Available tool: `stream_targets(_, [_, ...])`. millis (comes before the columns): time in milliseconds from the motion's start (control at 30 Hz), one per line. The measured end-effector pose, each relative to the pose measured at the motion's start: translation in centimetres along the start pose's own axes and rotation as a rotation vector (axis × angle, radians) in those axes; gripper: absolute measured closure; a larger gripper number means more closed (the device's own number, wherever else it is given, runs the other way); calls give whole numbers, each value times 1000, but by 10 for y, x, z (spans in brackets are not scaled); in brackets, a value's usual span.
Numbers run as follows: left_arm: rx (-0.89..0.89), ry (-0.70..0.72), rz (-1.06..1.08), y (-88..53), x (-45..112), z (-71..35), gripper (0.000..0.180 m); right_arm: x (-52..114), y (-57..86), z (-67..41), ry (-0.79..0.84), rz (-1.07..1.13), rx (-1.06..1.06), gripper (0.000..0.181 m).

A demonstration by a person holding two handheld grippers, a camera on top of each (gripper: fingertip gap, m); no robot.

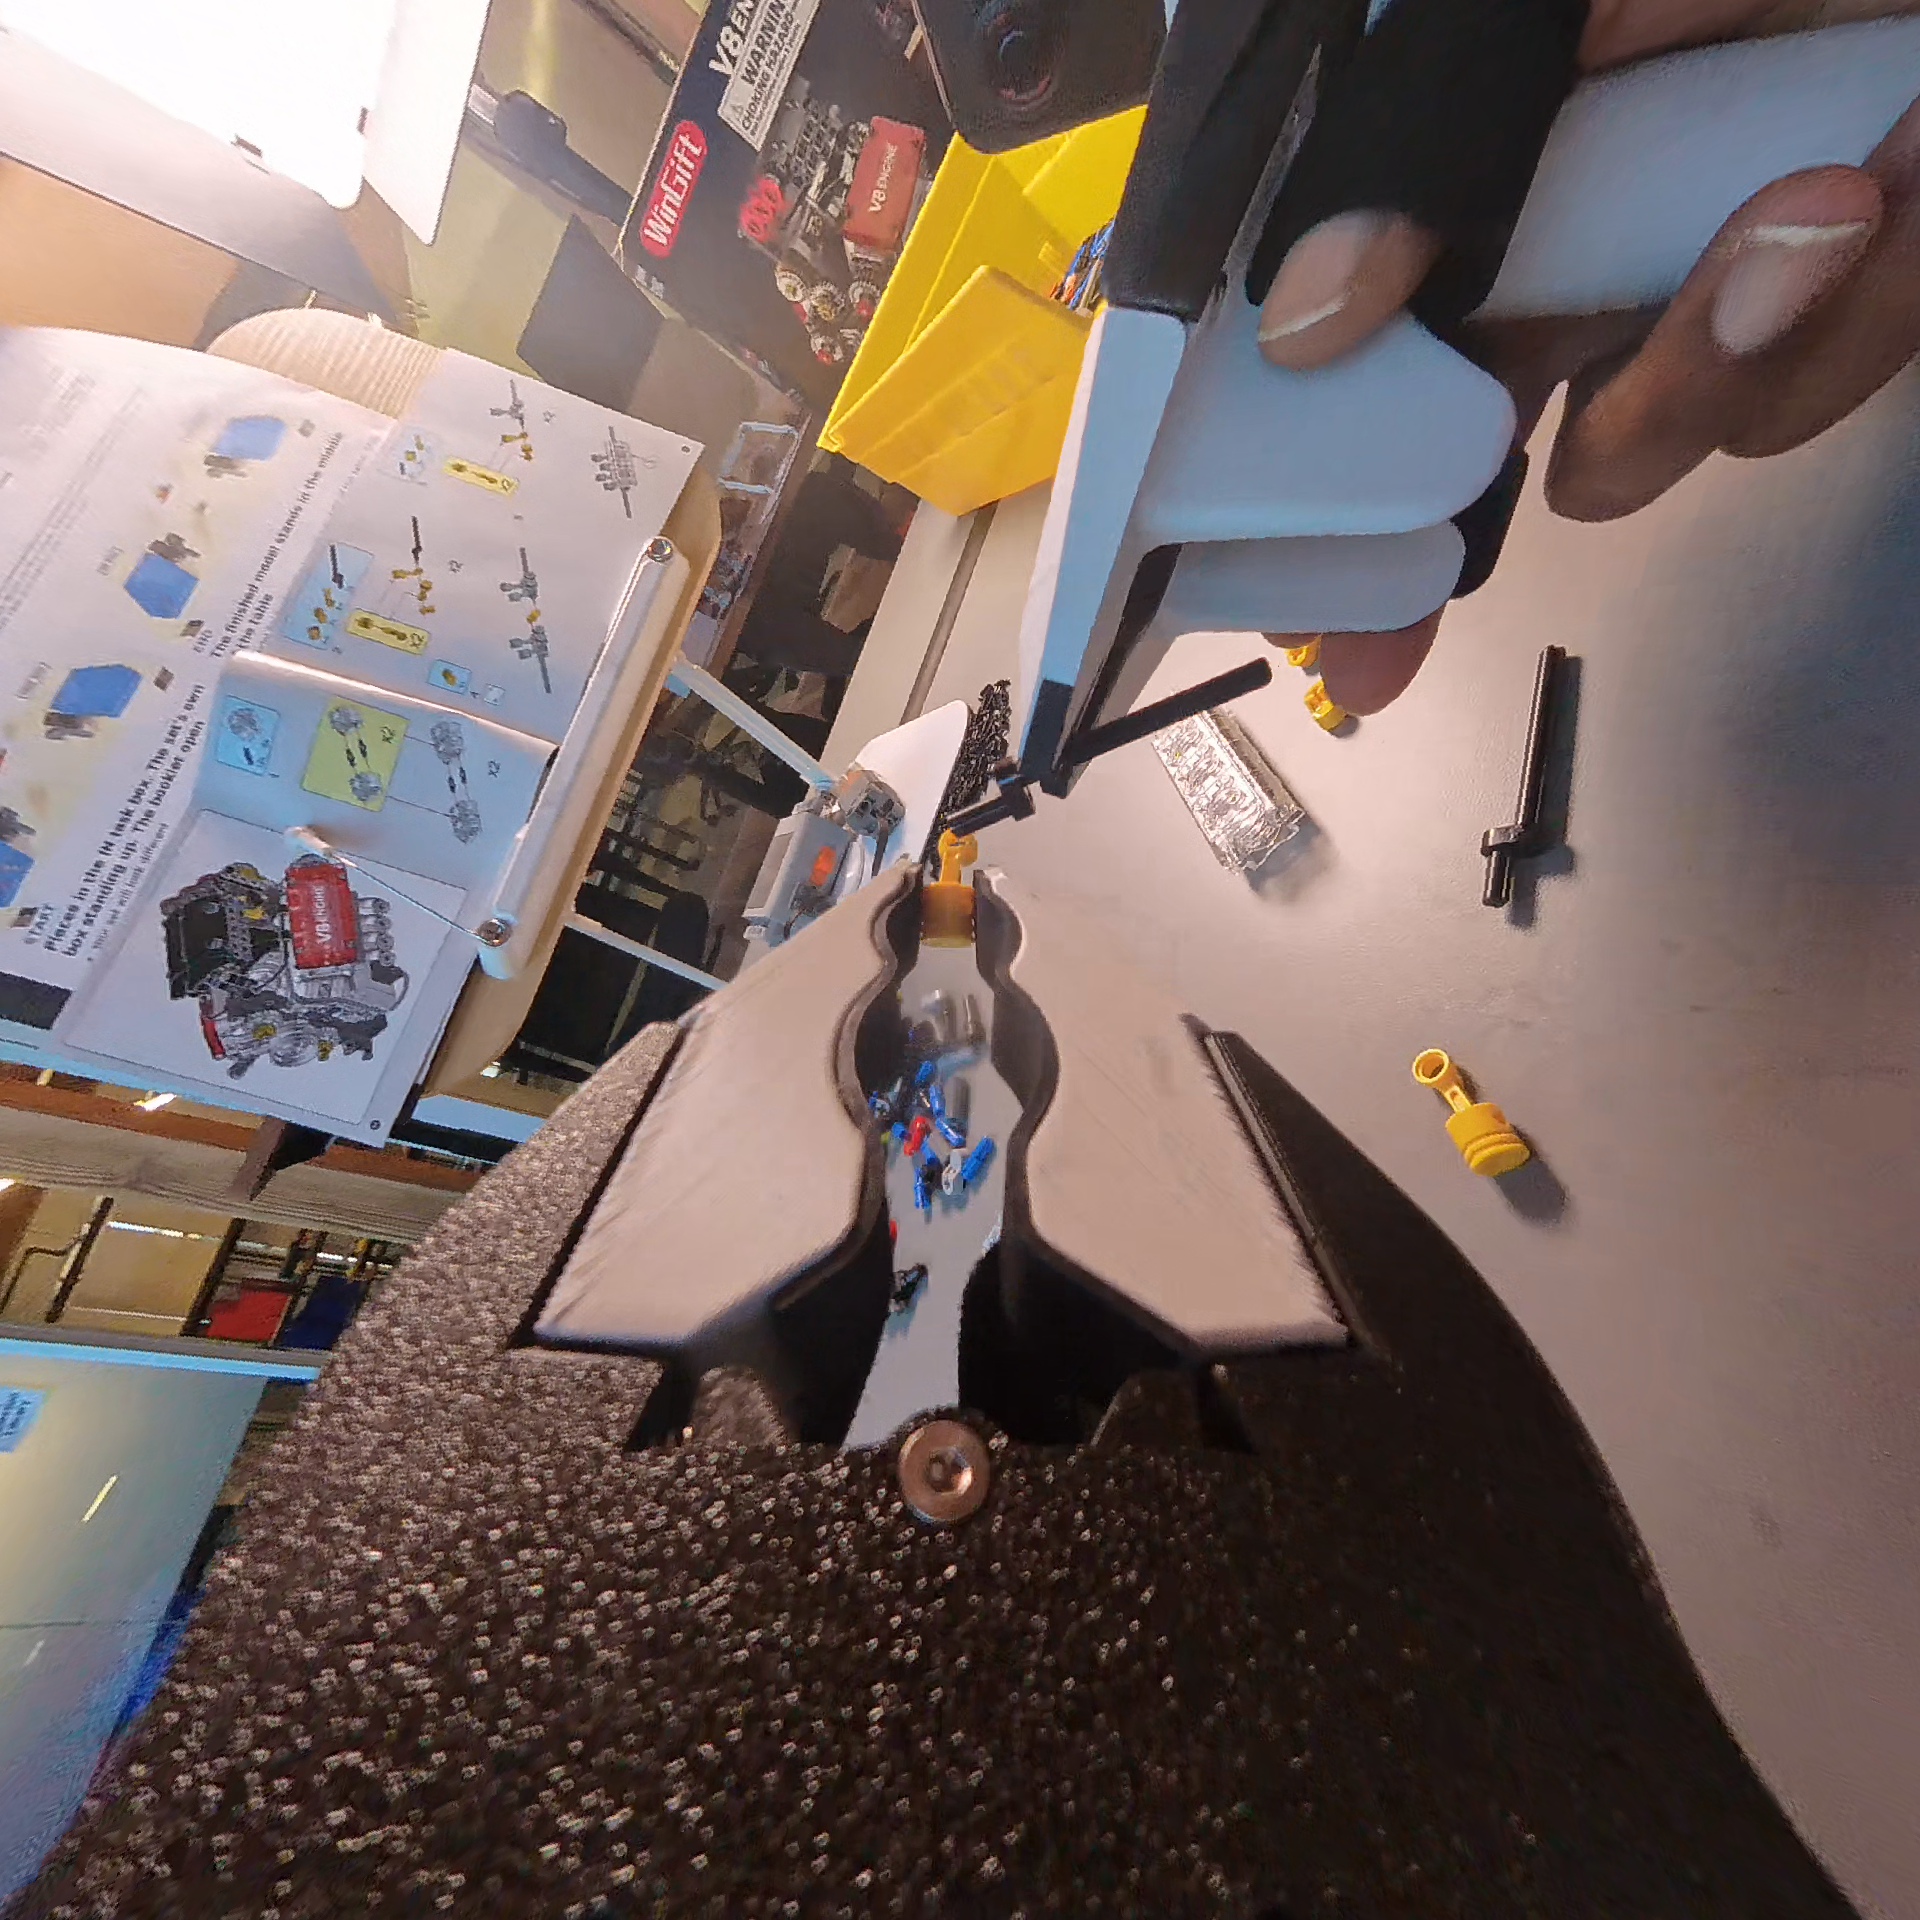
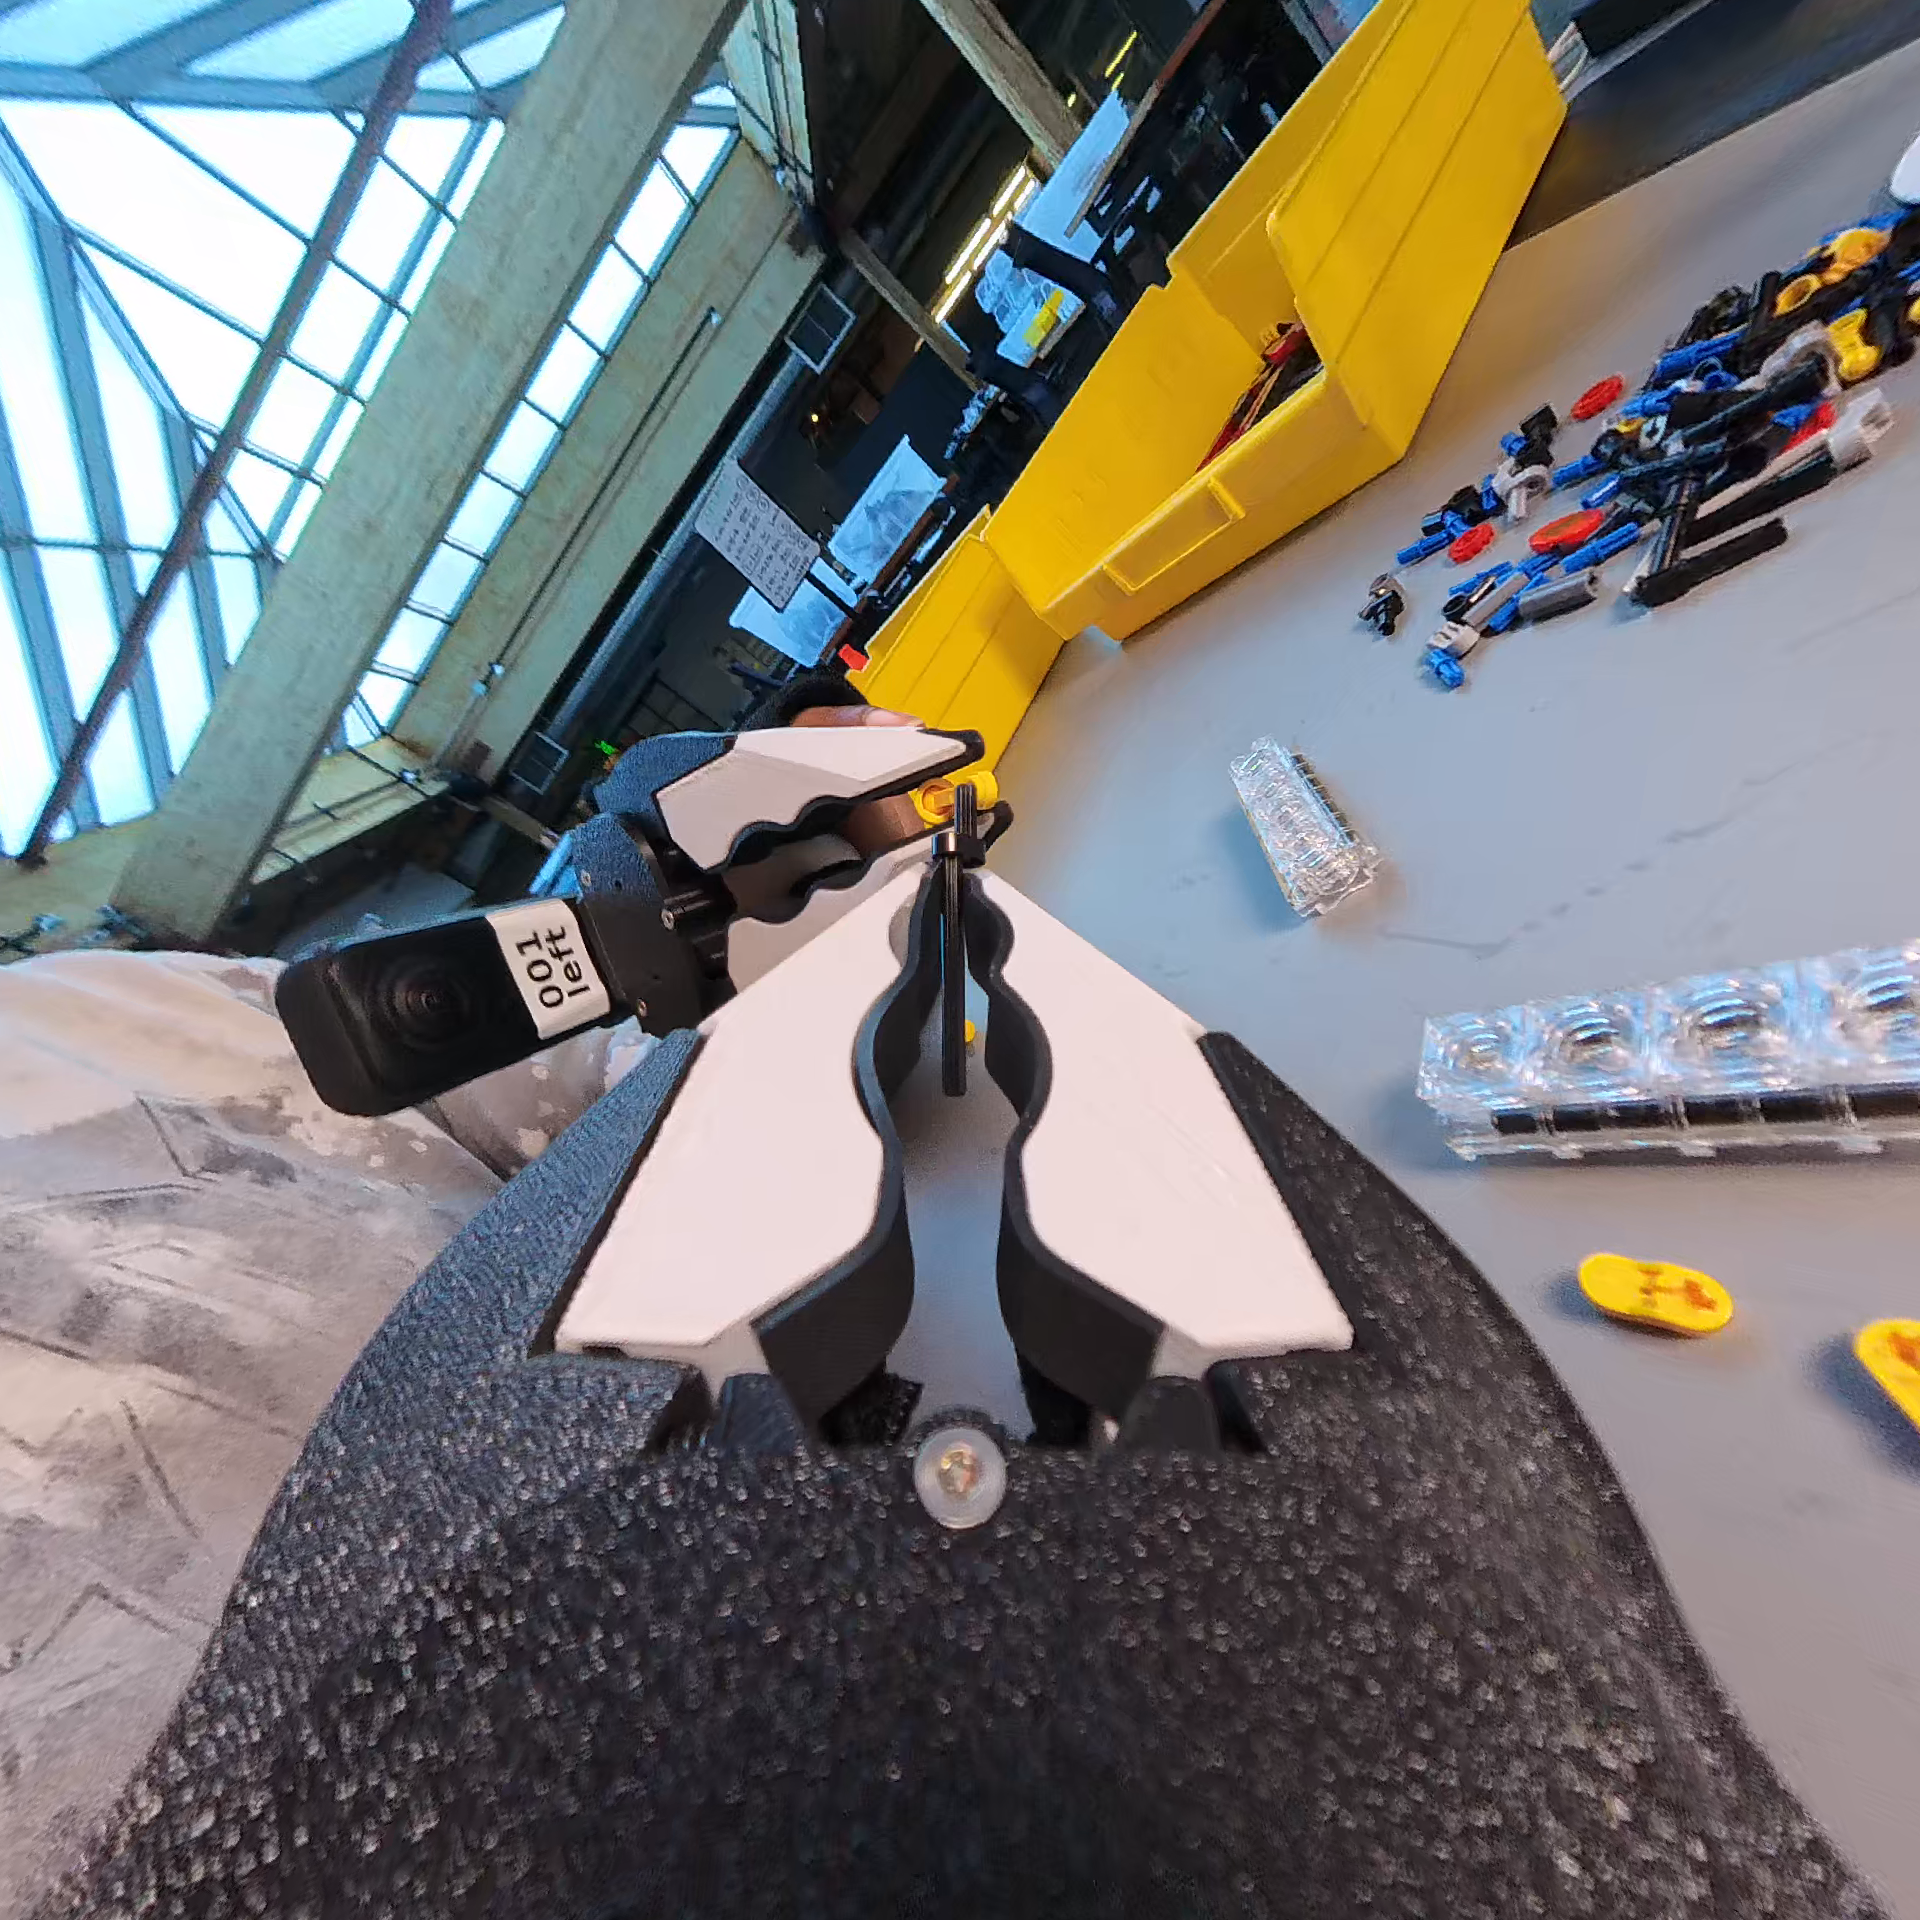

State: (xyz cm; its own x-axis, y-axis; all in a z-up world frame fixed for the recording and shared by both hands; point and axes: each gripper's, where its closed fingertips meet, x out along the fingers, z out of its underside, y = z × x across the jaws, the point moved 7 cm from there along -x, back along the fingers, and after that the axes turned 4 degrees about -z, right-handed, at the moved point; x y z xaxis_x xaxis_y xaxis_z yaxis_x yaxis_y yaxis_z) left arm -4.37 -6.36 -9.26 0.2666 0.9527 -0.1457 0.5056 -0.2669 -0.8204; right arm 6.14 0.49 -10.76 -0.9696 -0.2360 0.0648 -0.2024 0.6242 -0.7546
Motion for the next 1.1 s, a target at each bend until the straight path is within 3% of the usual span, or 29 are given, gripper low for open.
stream_targets(300, [67, 51, 16, 5, -1, -1, 173, -1, 1, 4, -24, -8, 68, 178])
stream_targets(433, [-193, 94, 185, 3, -1, 6, 172, -2, 2, 5, -68, 27, 14, 178])
stream_targets(533, [-394, 55, 448, 14, 1, 16, 172, -7, 3, 4, -160, 112, -131, 178])
stream_targets(667, [-452, -94, 602, 31, 7, 29, 173, -19, 5, -3, -254, 233, -311, 178])
stream_targets(800, [-509, -225, 709, 46, 13, 37, 173, -22, 9, -2, -284, 252, -333, 178])
stream_targets(1100, [-726, -257, 816, 34, 12, 39, 162, -21, 8, 0, -303, 249, -357, 178])
